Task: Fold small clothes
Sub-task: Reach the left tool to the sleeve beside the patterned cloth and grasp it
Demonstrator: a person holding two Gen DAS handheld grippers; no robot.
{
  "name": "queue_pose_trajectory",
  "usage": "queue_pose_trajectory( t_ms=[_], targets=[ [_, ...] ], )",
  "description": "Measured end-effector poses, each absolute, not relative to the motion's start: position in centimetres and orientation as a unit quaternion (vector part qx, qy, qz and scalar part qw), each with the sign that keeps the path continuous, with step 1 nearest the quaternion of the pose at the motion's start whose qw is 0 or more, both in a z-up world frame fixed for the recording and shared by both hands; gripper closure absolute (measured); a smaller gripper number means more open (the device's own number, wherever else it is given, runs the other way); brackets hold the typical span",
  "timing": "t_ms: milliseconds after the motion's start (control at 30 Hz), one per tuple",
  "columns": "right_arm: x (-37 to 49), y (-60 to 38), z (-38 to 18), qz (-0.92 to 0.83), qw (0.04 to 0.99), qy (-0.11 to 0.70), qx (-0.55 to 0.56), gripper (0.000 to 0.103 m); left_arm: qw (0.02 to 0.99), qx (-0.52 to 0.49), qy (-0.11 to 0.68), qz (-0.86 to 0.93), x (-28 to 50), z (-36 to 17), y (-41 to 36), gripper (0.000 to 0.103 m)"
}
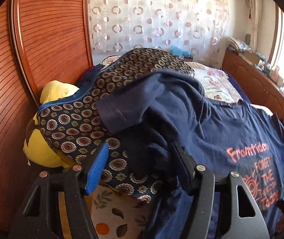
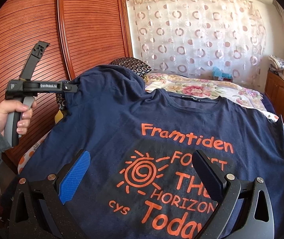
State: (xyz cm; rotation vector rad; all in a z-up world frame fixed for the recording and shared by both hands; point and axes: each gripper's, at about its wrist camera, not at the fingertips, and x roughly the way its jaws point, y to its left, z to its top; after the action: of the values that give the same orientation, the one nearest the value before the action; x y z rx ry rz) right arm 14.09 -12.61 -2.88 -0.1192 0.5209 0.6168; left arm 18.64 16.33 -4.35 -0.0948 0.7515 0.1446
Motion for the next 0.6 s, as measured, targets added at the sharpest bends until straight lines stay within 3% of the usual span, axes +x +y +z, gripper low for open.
queue_pose_trajectory(
  t_ms=[233,300,600],
  targets=[
    [14.6,-12.0,-3.1,0.299,0.917,0.254,-0.066,0.001,0.933,-0.013,0.356,0.053,18.2,-4.5,14.5,0.071],
    [15.1,-11.8,-3.1,0.298,0.916,0.258,-0.07,0.001,0.937,-0.006,0.347,0.046,18.1,-4.1,14.0,0.085],
    [16.3,-12.9,-2.9,0.29,0.917,0.269,-0.048,0.001,0.946,0.027,0.32,-0.034,16.2,-1.3,9.4,0.086]
  ],
)
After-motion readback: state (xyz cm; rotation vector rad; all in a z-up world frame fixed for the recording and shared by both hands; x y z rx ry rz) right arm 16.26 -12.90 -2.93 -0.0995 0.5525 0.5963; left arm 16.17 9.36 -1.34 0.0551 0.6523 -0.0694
